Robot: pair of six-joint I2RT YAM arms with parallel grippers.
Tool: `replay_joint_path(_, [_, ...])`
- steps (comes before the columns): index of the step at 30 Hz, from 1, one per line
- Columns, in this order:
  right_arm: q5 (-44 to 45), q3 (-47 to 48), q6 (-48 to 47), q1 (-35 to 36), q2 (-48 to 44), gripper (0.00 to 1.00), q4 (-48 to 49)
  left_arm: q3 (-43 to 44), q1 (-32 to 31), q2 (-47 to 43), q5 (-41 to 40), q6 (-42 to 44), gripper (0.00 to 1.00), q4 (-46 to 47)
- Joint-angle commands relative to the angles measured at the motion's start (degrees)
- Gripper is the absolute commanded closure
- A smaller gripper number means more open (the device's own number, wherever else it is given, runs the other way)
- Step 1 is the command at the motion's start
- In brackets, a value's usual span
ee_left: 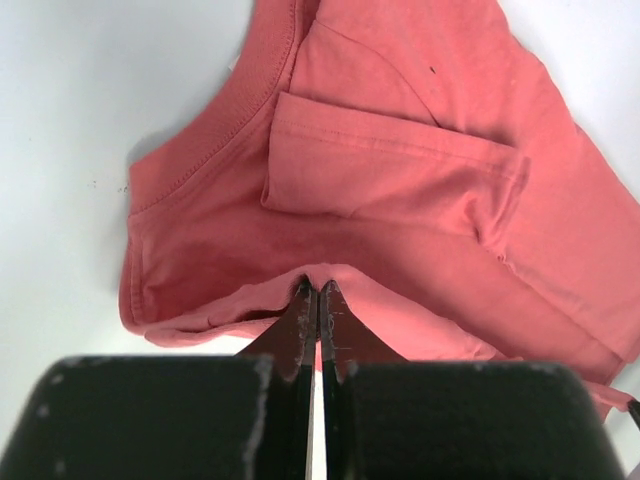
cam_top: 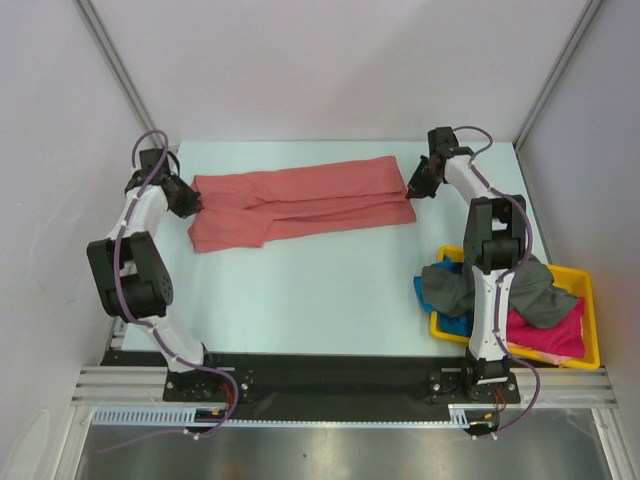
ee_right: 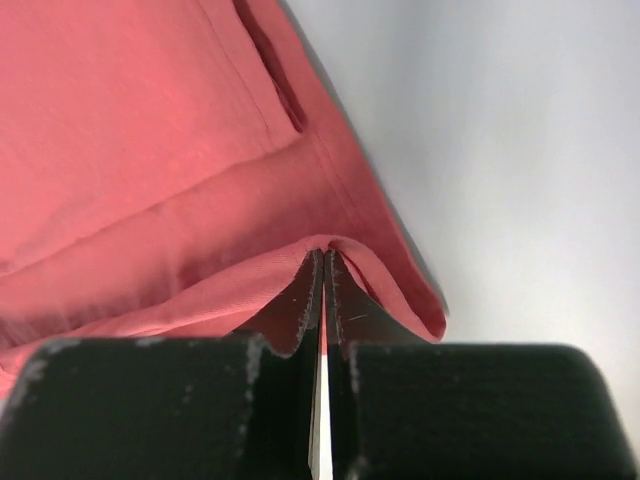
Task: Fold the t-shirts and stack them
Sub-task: Fold the tshirt
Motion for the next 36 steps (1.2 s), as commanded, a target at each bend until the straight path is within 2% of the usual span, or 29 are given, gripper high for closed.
replay_joint_path(1, [-0.7, 4.2, 0.5, -0.5, 1.4, 1.00, -1.8, 4.2, 0.1, 1.7, 0.3, 0.0, 1.00, 0.5])
replay_joint_path(10, [-0.7, 5.7, 0.9, -1.5, 2.8, 1.00, -2.1, 9.7, -0.1, 6.9, 3.4, -0.1, 1.00, 0.0])
replay_joint_path(36, [-1.9, 11.4, 2.3, -1.7, 6.7, 1.00, -2.5, 22.7, -1.2, 17.7, 5.0, -1.4, 1.00, -3.0])
